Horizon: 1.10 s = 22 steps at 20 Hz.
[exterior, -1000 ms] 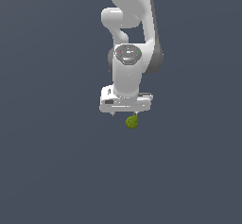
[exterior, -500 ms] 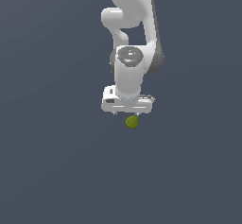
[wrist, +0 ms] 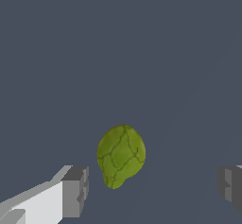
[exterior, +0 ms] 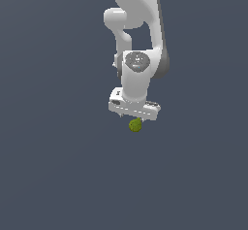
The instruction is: Pick up the object and move it to a goal position.
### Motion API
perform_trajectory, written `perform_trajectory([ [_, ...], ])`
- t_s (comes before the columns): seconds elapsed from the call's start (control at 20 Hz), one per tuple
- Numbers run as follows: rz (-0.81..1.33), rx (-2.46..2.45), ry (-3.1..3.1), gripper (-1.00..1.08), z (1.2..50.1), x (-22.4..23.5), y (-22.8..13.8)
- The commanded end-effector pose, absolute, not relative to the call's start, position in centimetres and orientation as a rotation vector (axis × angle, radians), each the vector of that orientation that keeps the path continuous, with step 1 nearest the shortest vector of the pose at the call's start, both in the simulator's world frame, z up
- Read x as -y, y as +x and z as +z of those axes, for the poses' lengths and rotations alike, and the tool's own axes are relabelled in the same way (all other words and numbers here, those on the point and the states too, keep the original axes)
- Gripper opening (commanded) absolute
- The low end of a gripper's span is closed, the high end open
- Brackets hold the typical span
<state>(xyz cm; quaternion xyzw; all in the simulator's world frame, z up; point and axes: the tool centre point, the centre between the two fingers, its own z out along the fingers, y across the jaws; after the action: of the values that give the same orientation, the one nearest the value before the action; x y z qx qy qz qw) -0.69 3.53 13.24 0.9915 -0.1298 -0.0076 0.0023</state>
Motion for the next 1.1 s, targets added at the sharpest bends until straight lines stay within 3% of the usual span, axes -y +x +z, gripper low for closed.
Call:
perform_trajectory([
  [0.0, -0.022, 0.506, 3.097, 1.00, 12.8, -3.9, -0.9],
  [1.05, -0.004, 1.228, 2.891, 1.00, 9.6, -6.4, -2.7],
])
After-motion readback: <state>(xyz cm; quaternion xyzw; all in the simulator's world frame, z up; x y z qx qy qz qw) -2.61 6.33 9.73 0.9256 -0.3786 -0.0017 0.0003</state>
